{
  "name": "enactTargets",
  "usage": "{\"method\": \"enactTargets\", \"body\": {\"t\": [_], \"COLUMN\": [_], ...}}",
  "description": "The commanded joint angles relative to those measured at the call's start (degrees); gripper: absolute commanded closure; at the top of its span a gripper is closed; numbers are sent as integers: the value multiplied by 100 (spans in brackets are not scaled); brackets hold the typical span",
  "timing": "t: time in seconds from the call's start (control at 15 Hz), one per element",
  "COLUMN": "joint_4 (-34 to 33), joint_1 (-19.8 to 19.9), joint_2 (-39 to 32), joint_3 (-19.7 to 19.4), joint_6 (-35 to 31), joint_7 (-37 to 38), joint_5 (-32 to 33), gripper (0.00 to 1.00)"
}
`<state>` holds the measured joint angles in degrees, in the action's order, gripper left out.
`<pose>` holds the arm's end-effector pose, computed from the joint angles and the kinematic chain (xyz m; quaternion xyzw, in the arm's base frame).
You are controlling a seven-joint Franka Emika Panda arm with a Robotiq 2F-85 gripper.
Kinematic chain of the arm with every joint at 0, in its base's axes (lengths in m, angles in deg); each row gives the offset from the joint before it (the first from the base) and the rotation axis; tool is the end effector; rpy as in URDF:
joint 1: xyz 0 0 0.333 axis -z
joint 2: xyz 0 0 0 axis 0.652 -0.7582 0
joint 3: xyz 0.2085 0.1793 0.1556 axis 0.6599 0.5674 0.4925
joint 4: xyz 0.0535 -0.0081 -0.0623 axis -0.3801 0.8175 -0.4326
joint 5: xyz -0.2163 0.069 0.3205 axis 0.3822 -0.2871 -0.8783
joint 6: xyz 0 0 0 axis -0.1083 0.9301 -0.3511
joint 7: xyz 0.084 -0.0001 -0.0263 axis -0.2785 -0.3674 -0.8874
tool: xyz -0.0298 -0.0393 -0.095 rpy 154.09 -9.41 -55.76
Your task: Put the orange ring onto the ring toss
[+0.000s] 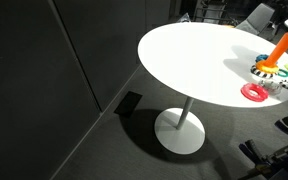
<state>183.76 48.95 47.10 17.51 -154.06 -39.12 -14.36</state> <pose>0.5365 -0.2011 0.3348 0.9309 -0.3472 -0.1019 0.0501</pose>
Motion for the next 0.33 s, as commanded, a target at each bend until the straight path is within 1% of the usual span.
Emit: {"method": "enactTargets", "body": {"t": [0.0, 0.07, 0.13, 0.27], "joint_4": [3, 13, -16, -16], "joint_1": [71, 71, 27, 29], "joint_2": [130, 148, 12, 23], "joint_3": [89, 100, 57, 72], "joint_6": [331, 399, 215, 288], "joint_7": [-606, -748, -434, -560], "joint_5": [-173, -175, -64, -69], "gripper": [0, 0, 0, 0]}}
